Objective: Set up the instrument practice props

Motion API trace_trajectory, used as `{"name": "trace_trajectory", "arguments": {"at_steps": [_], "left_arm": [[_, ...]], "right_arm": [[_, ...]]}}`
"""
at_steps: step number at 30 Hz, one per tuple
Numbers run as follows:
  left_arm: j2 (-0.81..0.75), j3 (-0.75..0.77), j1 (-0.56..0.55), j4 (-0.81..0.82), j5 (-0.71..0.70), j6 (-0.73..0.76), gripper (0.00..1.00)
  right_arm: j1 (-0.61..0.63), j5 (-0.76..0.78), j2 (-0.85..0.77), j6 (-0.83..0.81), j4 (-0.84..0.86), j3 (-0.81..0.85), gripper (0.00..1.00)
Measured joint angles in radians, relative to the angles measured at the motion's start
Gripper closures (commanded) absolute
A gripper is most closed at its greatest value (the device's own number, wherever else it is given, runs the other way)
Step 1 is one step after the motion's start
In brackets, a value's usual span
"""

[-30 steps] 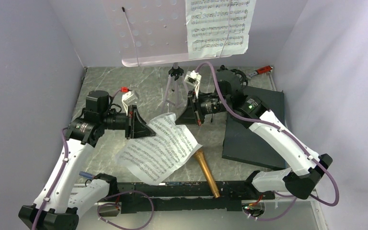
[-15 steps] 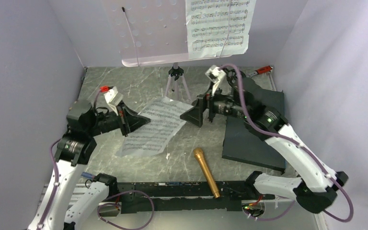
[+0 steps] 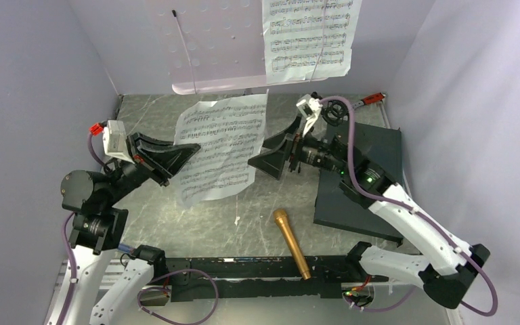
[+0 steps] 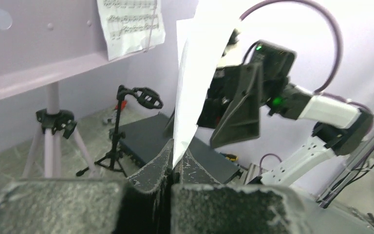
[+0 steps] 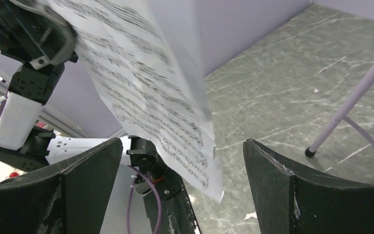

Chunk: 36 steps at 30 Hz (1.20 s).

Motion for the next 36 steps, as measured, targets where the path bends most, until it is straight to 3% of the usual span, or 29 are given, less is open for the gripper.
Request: {"name": "trace_trajectory", "arguments": {"at_steps": [7, 12, 19, 22, 24, 27, 29, 32, 36], "left_arm": [[0.036, -0.013, 0.000, 0.175, 0.022, -0.145, 0.97], [0.035, -0.031, 0.000, 0.224, 0.022, -0.197, 0.97], [0.053, -0.066, 0.000, 0.263, 0.022, -0.234, 0.96], [0.062, -0.066, 0.000, 0.256, 0.023, -0.239, 0.79], [0.061, -0.066, 0.000, 0.243, 0.022, -0.232, 0.65], [0.056, -0.066, 0.000, 0.212, 0.018, -0.216, 0.34], [0.052, -0.066, 0.000, 0.188, 0.013, -0.204, 0.20], [0.045, -0.066, 0.000, 0.142, 0.009, -0.177, 0.07], [0.042, -0.053, 0.000, 0.032, -0.004, -0.105, 0.07]], "right_arm": [[0.000, -0.117, 0.094, 0.059, 0.156, -0.014, 0.10], [0.000, -0.216, 0.113, 0.109, 0.304, -0.014, 0.28], [0.005, -0.309, 0.142, 0.162, 0.420, 0.019, 0.82], [0.008, -0.322, 0.147, 0.162, 0.414, 0.033, 1.00], [0.008, -0.319, 0.147, 0.153, 0.394, 0.040, 1.00], [0.008, -0.301, 0.146, 0.129, 0.350, 0.057, 1.00], [0.008, -0.285, 0.144, 0.105, 0.306, 0.075, 1.00], [0.008, -0.248, 0.136, 0.063, 0.237, 0.098, 1.00], [0.008, -0.179, 0.111, -0.004, 0.117, 0.137, 1.00]]}}
